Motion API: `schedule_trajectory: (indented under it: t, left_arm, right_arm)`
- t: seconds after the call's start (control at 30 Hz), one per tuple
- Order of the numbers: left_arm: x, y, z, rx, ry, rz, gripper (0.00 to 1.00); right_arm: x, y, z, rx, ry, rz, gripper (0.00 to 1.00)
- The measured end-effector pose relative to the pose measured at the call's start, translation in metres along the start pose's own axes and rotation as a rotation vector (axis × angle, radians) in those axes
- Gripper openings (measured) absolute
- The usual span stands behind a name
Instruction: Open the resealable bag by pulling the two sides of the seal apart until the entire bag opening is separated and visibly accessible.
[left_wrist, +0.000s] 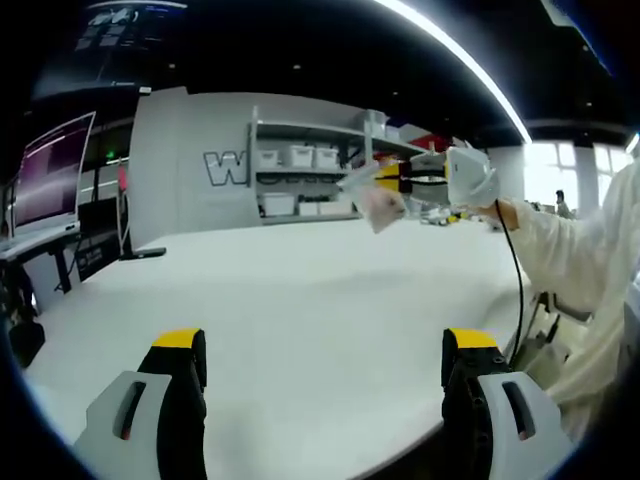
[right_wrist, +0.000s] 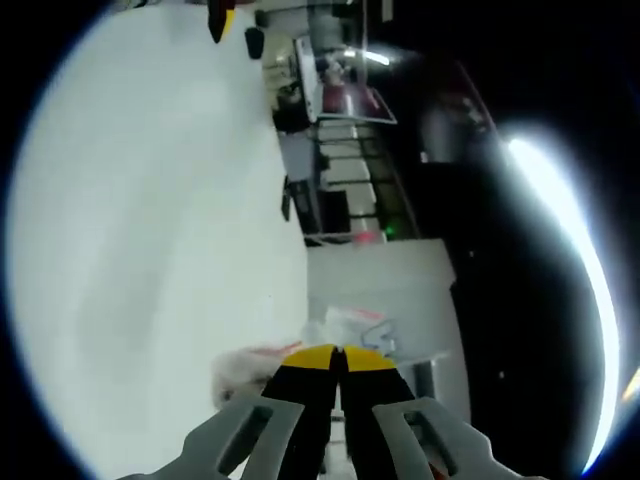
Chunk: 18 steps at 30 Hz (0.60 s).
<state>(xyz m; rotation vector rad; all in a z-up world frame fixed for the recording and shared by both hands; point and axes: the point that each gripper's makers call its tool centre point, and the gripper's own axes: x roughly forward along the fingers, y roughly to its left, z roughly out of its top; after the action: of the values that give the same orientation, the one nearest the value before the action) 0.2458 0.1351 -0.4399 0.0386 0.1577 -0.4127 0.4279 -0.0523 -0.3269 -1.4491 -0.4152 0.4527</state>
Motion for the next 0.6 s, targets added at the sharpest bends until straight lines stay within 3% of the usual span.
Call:
schedule_trajectory:
  t: [0.6]
  left_arm:
    - [0.002,0.001,-0.001,-0.002,0.004,-0.005,0.97]
  right_arm:
    - [-0.018,0.008,0.009,-0.013,-0.017,0.001,0.00]
